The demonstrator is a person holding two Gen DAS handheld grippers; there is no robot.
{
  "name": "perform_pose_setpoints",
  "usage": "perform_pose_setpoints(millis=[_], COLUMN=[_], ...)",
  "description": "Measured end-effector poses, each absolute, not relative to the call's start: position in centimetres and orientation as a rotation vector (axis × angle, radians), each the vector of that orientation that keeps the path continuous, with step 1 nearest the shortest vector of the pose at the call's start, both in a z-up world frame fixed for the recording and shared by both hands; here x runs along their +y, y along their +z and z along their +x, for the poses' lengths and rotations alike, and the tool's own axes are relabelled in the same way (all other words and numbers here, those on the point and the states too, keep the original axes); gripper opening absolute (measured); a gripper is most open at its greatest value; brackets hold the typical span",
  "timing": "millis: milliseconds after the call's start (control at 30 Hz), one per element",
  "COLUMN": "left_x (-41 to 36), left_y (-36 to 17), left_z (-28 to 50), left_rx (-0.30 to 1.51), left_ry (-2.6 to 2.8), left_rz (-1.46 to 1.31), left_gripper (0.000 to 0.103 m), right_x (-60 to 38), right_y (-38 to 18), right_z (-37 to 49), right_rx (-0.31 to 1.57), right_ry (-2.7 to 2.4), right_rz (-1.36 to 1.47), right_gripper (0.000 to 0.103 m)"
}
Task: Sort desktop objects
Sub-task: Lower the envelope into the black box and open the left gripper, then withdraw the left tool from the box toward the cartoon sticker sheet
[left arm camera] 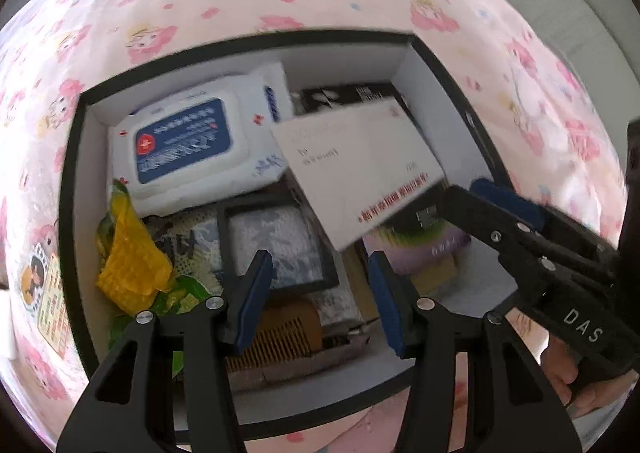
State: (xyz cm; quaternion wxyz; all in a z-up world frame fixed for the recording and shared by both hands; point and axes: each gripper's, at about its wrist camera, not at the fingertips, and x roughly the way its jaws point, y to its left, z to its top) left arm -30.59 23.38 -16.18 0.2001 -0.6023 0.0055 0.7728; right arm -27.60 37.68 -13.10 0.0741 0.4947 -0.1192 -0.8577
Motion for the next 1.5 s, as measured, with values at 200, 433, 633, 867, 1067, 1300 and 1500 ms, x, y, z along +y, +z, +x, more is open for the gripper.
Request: perform_pose_setpoints(millis=[200,433,633,867,1067,1300,1500], left_x=[24.3,24.5,22.8,20.6,20.4,20.3,20.1], left_y=[-17.4,-17.5,-16.8,-15.5,-15.7,-15.9,-15.9], left_z=[-31.1,-33.3,-33.6,-31.9,-32.1,-32.3,-32.3], left_rx=[0.11,0.147,0.005,-0.056,-0.07,-0.085,-0.101], left_ry=[2.226,2.313,2.307,2.289,2.29,2.291,2.29], left_rz=[-1.702,-1.708,-1.687,-1.654,-1.652,-1.65,-1.645], left_gripper=[0.049,0.044,0.043,0.043,0.038,0.034,0.034], right_x=[37.4,36.9,37.0,36.0,34.7,33.7,33.7], right_y=[-13.4,-13.5,-13.5,-13.1,-15.0,-17.4,-17.7], right_z=[-26.9,-27.0,-27.0,-26.8,-28.3,-30.7,-31.2], right_rx=[-0.311,-0.244,-0.294,-0.324,-0.257,-0.196,-0.235], right_ry=[-2.579,-2.587,-2.547,-2.452,-2.394,-2.377,-2.382], right_rz=[1.505,1.512,1.49,1.444,1.55,1.644,1.633], right_gripper=[0.043,0.043,0.043,0.045,0.044,0.042,0.042])
